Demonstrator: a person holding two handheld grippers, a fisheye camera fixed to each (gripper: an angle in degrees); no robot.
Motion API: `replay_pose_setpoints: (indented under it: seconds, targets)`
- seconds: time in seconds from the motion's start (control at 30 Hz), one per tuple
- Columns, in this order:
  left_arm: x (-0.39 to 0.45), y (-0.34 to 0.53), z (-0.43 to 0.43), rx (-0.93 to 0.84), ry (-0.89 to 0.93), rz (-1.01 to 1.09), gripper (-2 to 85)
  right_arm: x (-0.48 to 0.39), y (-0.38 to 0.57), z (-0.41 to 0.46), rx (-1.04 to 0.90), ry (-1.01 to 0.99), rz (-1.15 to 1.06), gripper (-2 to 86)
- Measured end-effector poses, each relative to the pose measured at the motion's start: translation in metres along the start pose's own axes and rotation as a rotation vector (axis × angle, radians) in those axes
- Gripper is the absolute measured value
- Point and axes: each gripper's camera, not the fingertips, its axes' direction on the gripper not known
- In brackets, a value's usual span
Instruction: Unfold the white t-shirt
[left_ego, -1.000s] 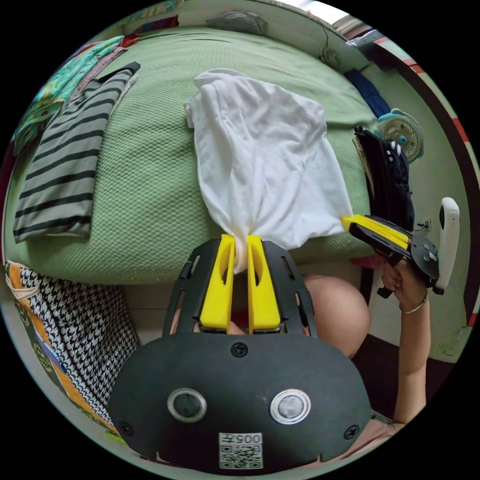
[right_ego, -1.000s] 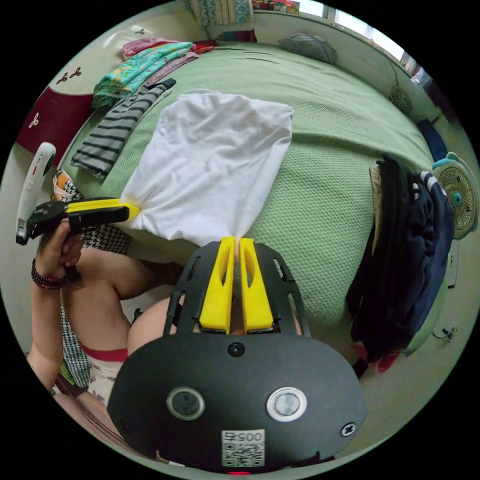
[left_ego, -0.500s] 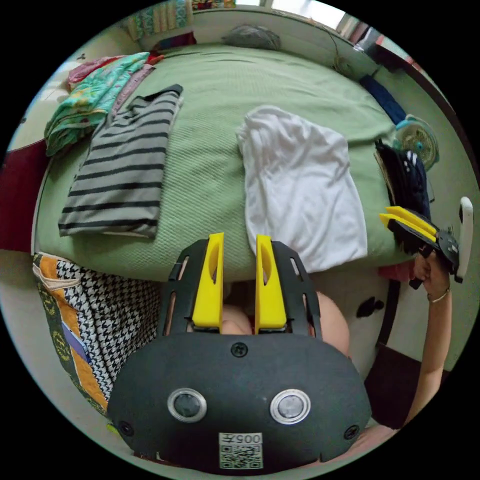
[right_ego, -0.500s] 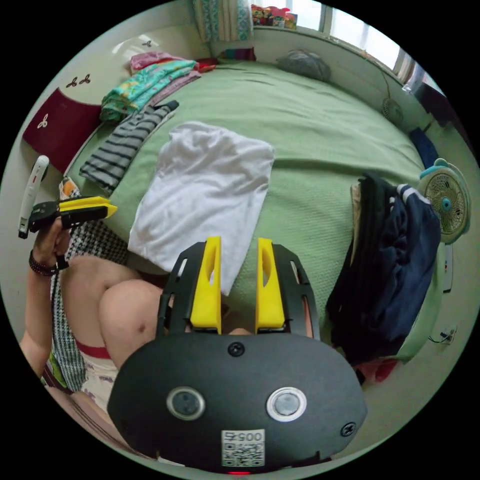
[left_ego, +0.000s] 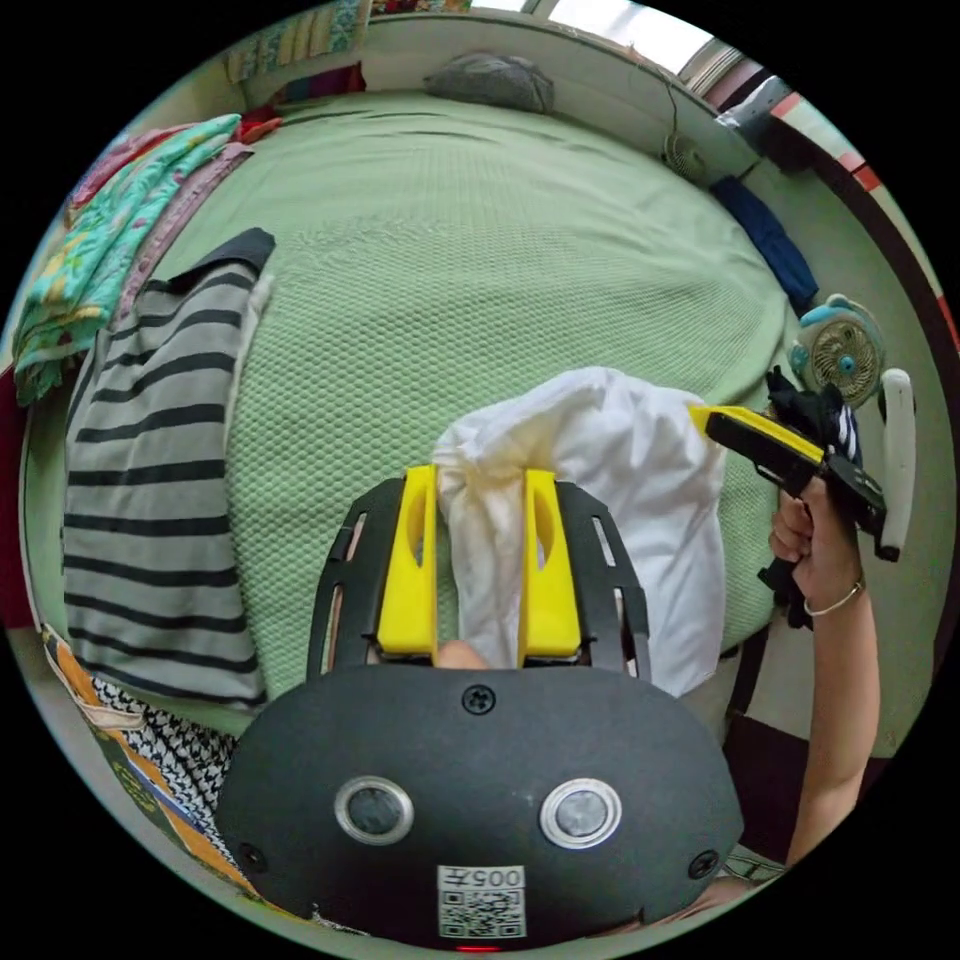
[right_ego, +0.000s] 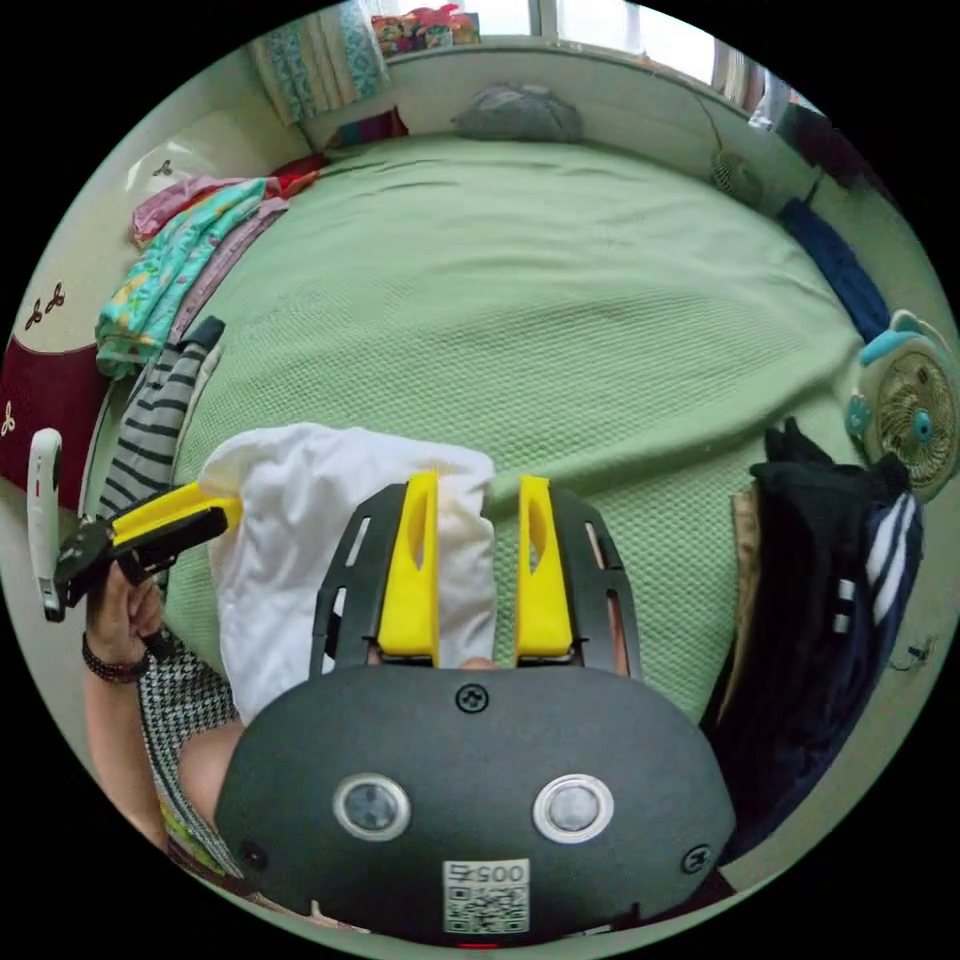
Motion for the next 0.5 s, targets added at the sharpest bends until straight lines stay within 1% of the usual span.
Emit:
replay_pose_setpoints:
  seconds: [0.03, 0.07, 0.13, 0.17, 0.2, 0.3, 0.37, 0.43, 0.5]
  targets:
    - [-0.003, 0.003, -0.001, 0.017, 0.043, -0.017, 11.5, -0.003, 0.001, 0.002, -0.002, 0.001, -0.026, 7.2]
    - [-0.006, 0.005, -0.003, 0.021, 0.102, -0.022, 9.6, -0.008, 0.005, 0.001, 0.018, 0.025, -0.074, 3.8]
    - [-0.008, 0.005, -0.01, 0.029, 0.131, 0.018, 7.3, -0.014, 0.01, -0.01, 0.079, 0.04, -0.162, 0.4]
    - [-0.006, 0.002, -0.016, 0.029, 0.118, 0.07, 6.4, -0.016, 0.011, -0.02, 0.118, 0.052, -0.205, -0.6]
    - [-0.005, 0.0, -0.019, 0.031, 0.108, 0.095, 6.2, -0.014, 0.007, -0.029, 0.147, 0.047, -0.202, -0.9]
    - [0.006, -0.013, -0.035, 0.07, -0.008, 0.148, 5.6, -0.01, -0.013, -0.049, 0.207, -0.015, -0.119, -1.0]
    - [0.013, -0.026, -0.048, 0.132, -0.062, 0.131, 5.7, -0.012, -0.026, -0.056, 0.236, 0.01, -0.06, -0.9]
    - [0.012, -0.034, -0.058, 0.167, -0.068, 0.08, 6.3, -0.015, -0.037, -0.059, 0.239, 0.106, 0.011, -0.4]
    - [0.009, -0.029, -0.065, 0.201, -0.05, 0.032, 7.1, -0.019, -0.039, -0.062, 0.215, 0.346, 0.116, -0.7]
